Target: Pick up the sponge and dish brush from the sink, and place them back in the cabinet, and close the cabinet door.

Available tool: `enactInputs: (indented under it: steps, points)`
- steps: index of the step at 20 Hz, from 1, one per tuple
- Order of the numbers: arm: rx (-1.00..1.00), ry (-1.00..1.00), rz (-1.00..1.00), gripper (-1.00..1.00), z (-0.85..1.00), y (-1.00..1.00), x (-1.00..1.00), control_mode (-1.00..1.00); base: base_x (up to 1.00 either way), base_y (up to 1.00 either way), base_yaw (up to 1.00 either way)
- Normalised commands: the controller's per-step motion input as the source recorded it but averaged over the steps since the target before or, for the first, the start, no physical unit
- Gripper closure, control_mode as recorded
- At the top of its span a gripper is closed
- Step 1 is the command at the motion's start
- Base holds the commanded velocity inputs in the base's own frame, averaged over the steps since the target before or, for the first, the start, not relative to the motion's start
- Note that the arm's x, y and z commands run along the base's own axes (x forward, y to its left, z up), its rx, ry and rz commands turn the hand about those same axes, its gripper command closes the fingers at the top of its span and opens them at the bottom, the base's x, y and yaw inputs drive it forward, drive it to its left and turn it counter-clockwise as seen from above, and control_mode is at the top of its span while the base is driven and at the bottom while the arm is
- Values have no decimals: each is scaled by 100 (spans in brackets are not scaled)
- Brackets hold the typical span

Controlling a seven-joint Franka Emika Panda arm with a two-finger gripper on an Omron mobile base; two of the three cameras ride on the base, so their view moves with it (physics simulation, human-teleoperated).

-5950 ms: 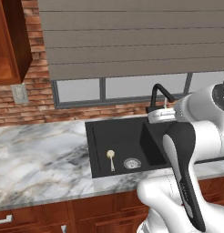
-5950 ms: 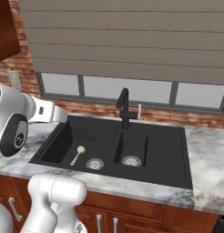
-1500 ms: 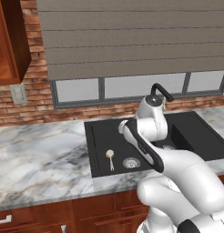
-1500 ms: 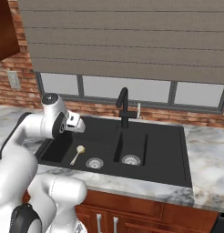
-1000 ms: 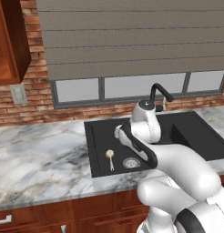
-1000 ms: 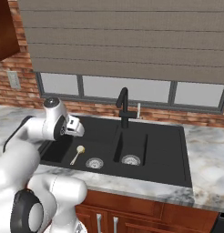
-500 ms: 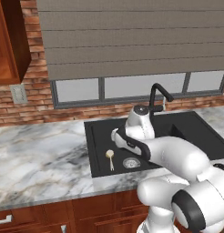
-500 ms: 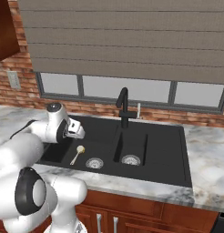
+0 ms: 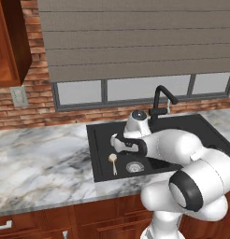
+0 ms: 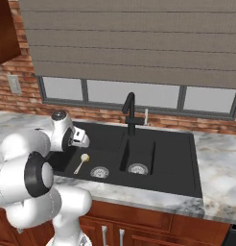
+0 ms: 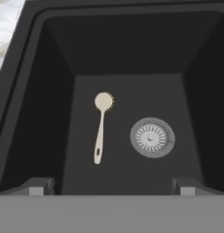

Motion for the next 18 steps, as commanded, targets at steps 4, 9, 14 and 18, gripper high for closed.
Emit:
enactInputs:
  steps: [4, 9, 14, 18]
  points:
    - [0, 1, 0, -100, -28, 11, 26, -100, 0, 0, 0]
    - [0, 1, 0, -100, -25, 6, 27, -100, 0, 0, 0]
    - [0, 2, 0, -100, -25, 8, 25, -100, 0, 0, 0]
    - [0, 2, 0, -100, -27, 9, 21, -100, 0, 0, 0]
